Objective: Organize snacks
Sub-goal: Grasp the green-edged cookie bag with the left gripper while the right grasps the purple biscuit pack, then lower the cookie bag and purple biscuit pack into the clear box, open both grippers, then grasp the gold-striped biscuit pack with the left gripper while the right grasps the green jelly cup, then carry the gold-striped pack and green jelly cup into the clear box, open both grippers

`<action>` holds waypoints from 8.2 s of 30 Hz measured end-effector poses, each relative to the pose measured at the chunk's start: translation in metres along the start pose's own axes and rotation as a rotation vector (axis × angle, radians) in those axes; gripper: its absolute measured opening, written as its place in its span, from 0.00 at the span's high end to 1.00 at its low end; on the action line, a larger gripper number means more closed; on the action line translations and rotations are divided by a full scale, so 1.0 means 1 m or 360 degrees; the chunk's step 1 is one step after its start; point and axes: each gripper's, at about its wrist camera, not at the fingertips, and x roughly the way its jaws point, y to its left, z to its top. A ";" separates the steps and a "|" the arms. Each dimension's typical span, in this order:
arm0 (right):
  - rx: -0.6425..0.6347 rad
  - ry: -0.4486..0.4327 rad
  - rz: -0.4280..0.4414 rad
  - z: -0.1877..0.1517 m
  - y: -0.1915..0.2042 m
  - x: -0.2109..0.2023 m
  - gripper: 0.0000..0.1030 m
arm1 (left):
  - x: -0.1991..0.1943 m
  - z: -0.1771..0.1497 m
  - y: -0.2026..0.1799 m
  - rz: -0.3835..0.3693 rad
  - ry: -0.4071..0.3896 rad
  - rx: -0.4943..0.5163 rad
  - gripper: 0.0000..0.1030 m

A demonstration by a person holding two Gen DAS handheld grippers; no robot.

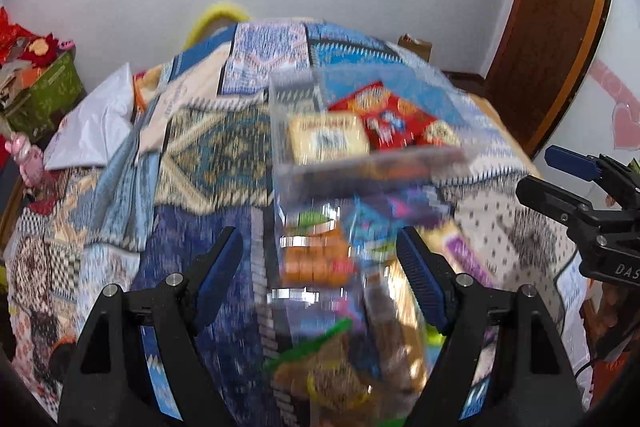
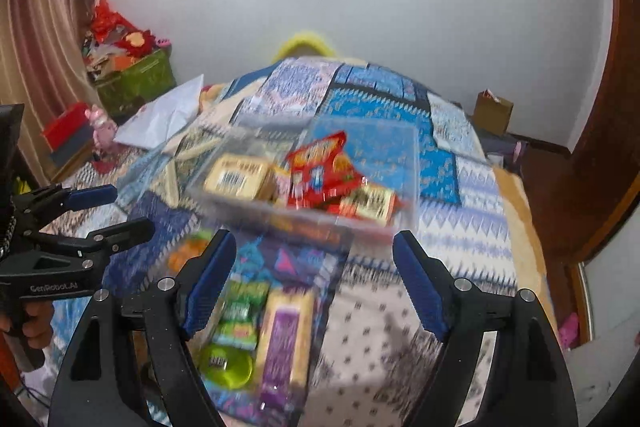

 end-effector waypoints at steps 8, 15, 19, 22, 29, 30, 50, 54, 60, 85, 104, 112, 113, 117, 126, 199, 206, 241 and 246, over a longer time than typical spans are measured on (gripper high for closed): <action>0.0035 0.0180 0.0021 -0.045 0.008 0.019 0.24 | 0.010 -0.053 0.004 0.0047 0.0152 -0.0042 0.23; 0.0043 0.0338 -0.0046 -0.070 0.004 0.048 0.24 | 0.015 -0.079 0.011 0.0034 0.0223 -0.0084 0.20; 0.0074 0.0355 -0.0038 -0.076 -0.001 0.052 0.24 | 0.016 -0.089 0.013 0.0029 0.0241 -0.0081 0.17; 0.0113 0.0346 -0.0017 -0.077 -0.005 0.051 0.24 | 0.021 -0.097 0.016 -0.0033 0.0283 -0.0129 0.16; 0.0085 0.0379 0.0067 -0.078 0.003 0.057 0.58 | 0.033 -0.108 0.010 -0.0012 0.0314 -0.0155 0.33; 0.0077 0.0386 0.0065 -0.078 0.005 0.058 0.59 | 0.032 -0.108 0.010 0.0010 0.0303 -0.0146 0.41; 0.0138 0.0103 0.0046 -0.048 -0.010 0.009 0.59 | -0.002 -0.035 0.013 -0.0045 -0.0002 -0.0152 0.55; 0.0145 0.0017 0.0043 -0.033 -0.014 -0.002 0.59 | -0.004 -0.014 0.011 -0.0056 -0.0063 -0.0147 0.55; 0.0156 -0.0076 0.0039 -0.012 -0.022 -0.005 0.59 | -0.002 0.019 0.009 -0.0061 -0.0140 -0.0138 0.55; 0.0251 -0.0106 0.0016 0.052 -0.060 0.072 0.59 | 0.094 0.130 0.013 0.0055 -0.0219 -0.0191 0.55; 0.0260 0.0075 0.0015 0.052 -0.066 0.121 0.59 | 0.156 0.129 0.015 0.0020 0.0028 -0.0262 0.33; 0.0236 0.0081 -0.0012 0.054 -0.065 0.112 0.50 | 0.129 0.127 0.007 0.0032 -0.0023 -0.0187 0.29; 0.0232 0.0065 -0.0030 0.054 -0.064 0.109 0.46 | 0.125 0.126 0.007 0.0029 -0.0030 -0.0184 0.29; 0.0217 0.0028 -0.0031 0.056 -0.062 0.092 0.44 | 0.100 0.120 0.010 0.0030 -0.0067 -0.0176 0.29; 0.0169 -0.0034 0.0021 0.042 -0.044 0.047 0.44 | 0.056 0.082 0.009 0.0003 -0.0056 -0.0126 0.29; 0.0308 0.0075 0.0176 -0.046 -0.022 -0.001 0.85 | 0.005 -0.031 -0.033 -0.0233 0.0025 -0.0080 0.62; 0.0291 0.0179 0.0153 -0.052 -0.020 0.025 0.53 | 0.011 -0.036 -0.026 -0.0248 0.0055 -0.0130 0.62; 0.0278 -0.0064 0.0180 0.017 -0.041 0.032 0.54 | 0.033 0.056 -0.019 -0.0242 -0.0139 -0.0167 0.62; 0.0312 -0.0118 0.0135 0.038 -0.054 0.041 0.54 | 0.050 0.083 -0.027 -0.0257 -0.0152 -0.0140 0.62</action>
